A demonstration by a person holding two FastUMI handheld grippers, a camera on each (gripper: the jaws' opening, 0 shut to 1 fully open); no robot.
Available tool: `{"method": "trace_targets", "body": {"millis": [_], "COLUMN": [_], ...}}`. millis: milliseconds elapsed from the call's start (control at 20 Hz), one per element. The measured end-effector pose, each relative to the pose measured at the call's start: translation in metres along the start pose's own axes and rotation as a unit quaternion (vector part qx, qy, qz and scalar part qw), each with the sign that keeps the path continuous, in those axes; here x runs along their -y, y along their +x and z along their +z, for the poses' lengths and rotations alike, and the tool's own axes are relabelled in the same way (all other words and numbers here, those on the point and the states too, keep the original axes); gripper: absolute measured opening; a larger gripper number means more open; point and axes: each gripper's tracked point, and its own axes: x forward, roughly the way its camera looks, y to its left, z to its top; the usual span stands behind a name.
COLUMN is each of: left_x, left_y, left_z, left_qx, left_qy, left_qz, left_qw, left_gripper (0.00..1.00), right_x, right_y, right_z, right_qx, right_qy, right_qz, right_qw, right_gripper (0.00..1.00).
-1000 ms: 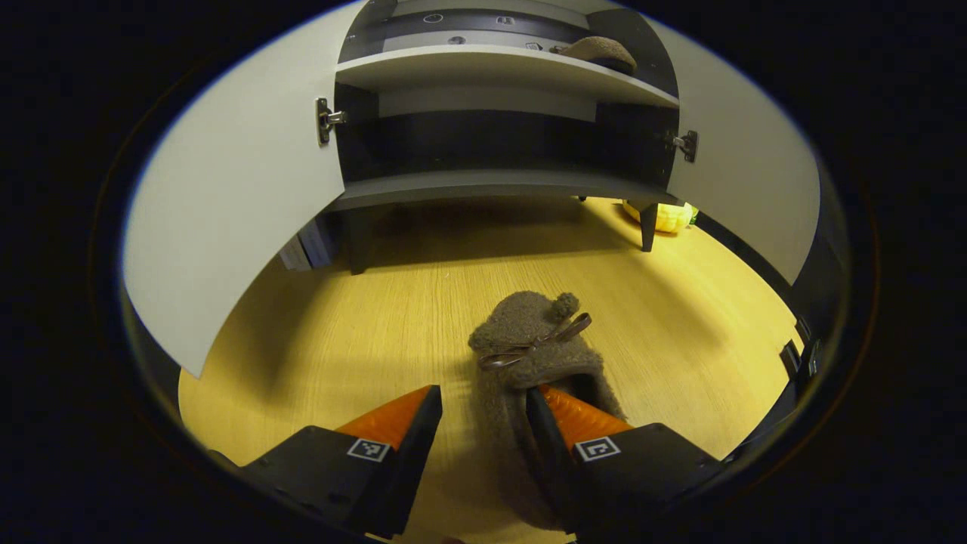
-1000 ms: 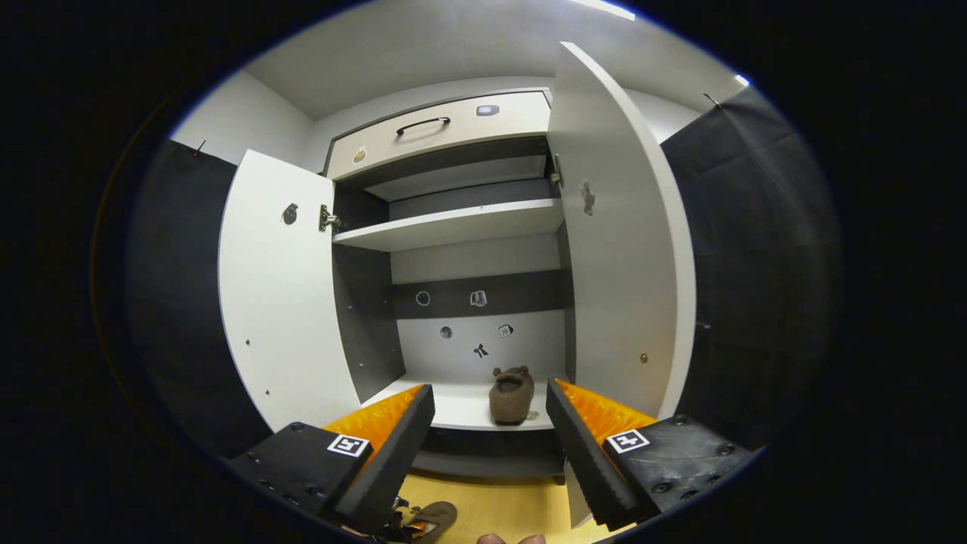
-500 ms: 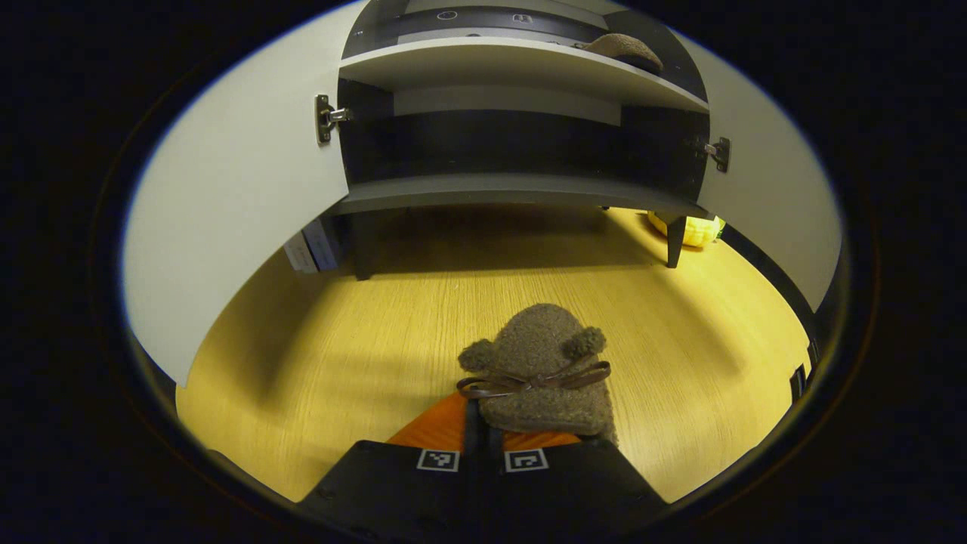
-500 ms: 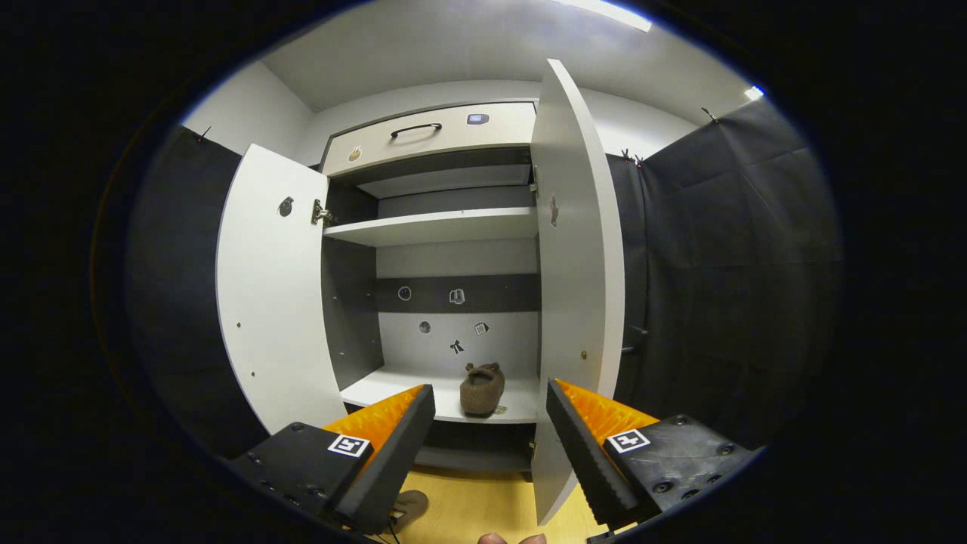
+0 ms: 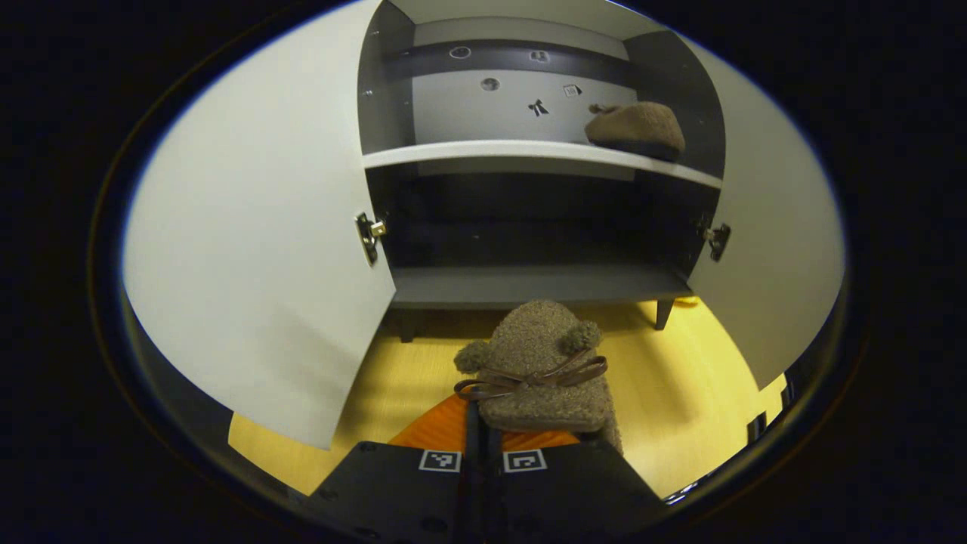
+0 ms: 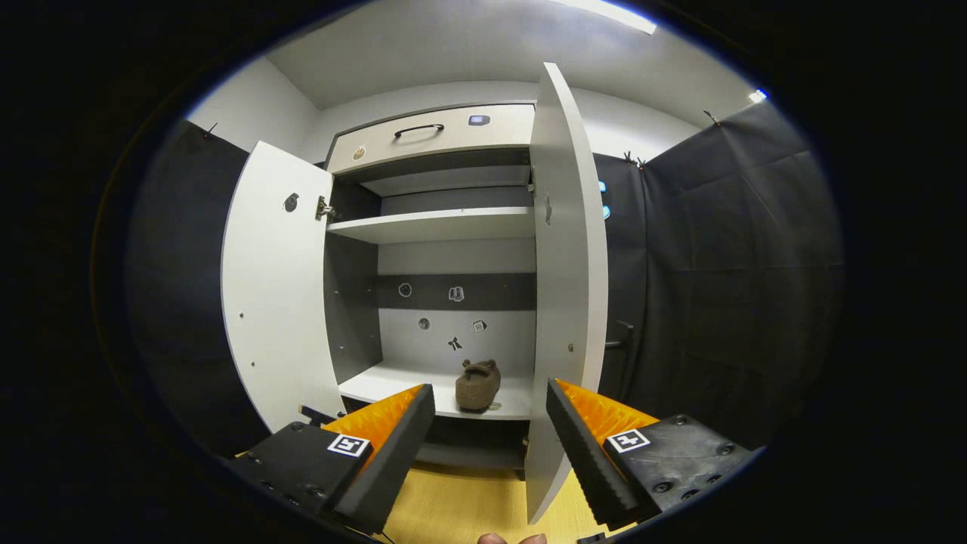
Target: Grab one shoe with the right hand and put it into the shoe cabinet, grab the other shoe with the left hand and put it into the shoe cabinet; then close the right door with the right hand and the left door with the left hand.
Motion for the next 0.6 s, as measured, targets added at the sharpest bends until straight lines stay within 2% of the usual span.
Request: {"method": "trace_targets", "body": {"millis": [150, 400, 600], "left_x": [0.0, 0.0, -0.001], "left_y": [-0.02, -0.04, -0.028], "left_z": [0.057, 0.169, 0.246], "left_qx": [0.016, 0.059, 0.083], "left_qy": [-0.029, -0.031, -0.021], "left_qz": [-0.008, 0.002, 0.014], "left_qw": [0.999, 0.998, 0.996], "left_gripper": [0.06, 0.06, 0.06], "right_x": [0.001, 0.011, 0.021], "right_y": [-0.001, -0.007, -0.011], "right_z": [-0.005, -0.013, -0.012], "right_qx": [-0.007, -0.015, -0.014], "right_qy": [0.012, 0.024, 0.028], "right_qz": [-0.001, -0.011, -0.023], "right_qw": [1.0, 1.0, 0.999], "right_gripper": [0.98, 0.98, 0.98]}}
